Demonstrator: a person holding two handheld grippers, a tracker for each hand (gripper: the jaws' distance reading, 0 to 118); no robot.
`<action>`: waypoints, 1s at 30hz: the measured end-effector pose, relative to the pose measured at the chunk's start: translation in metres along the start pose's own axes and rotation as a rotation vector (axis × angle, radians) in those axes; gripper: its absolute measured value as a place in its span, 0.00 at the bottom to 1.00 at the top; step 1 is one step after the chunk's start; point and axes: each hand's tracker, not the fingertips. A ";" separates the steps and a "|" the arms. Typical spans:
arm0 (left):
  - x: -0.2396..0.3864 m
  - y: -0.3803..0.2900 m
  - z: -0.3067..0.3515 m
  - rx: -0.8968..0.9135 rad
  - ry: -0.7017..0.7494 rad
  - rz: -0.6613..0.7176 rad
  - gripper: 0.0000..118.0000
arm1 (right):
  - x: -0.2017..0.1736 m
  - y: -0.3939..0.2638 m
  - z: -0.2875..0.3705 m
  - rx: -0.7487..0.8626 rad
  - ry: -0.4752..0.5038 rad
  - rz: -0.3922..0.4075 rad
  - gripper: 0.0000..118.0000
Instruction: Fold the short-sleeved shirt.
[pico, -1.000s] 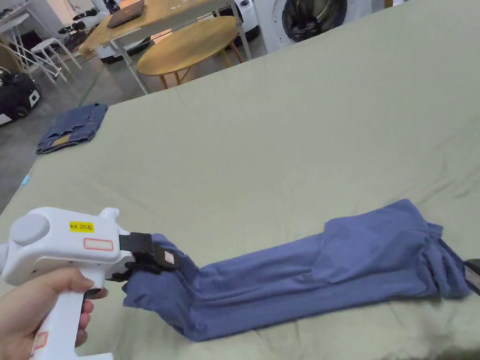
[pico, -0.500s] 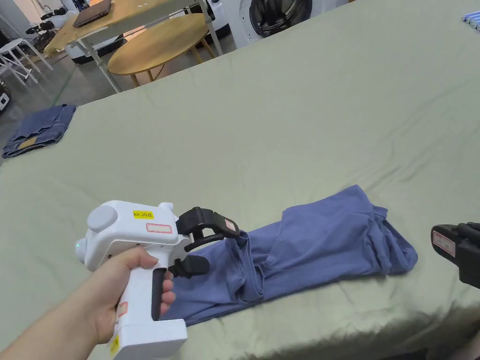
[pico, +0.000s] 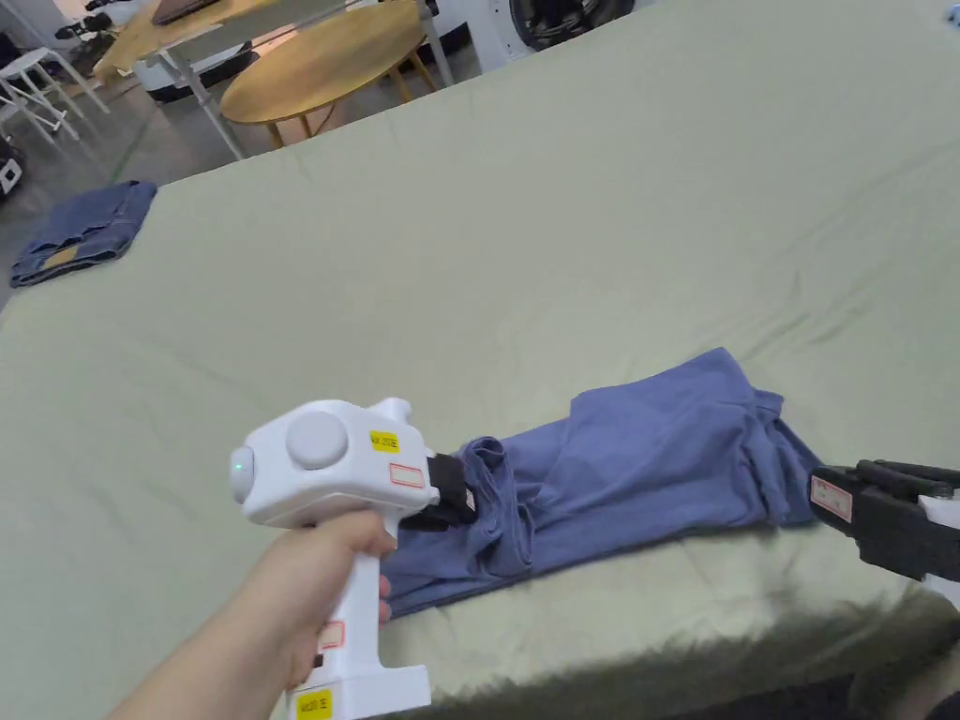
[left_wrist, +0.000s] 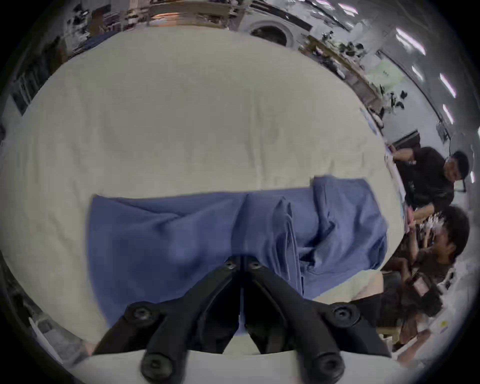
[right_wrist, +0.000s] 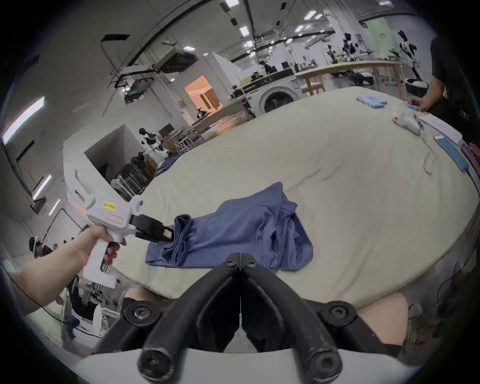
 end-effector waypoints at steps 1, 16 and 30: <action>0.008 -0.001 -0.010 -0.008 -0.028 0.006 0.00 | 0.003 0.000 0.002 0.003 -0.011 -0.006 0.00; -0.097 -0.031 0.124 0.283 -0.343 -0.031 0.00 | -0.011 0.006 -0.025 -0.040 -0.064 0.032 0.00; -0.252 -0.088 0.004 0.220 -0.922 0.445 1.00 | -0.075 -0.005 -0.065 -0.106 -0.054 0.237 0.00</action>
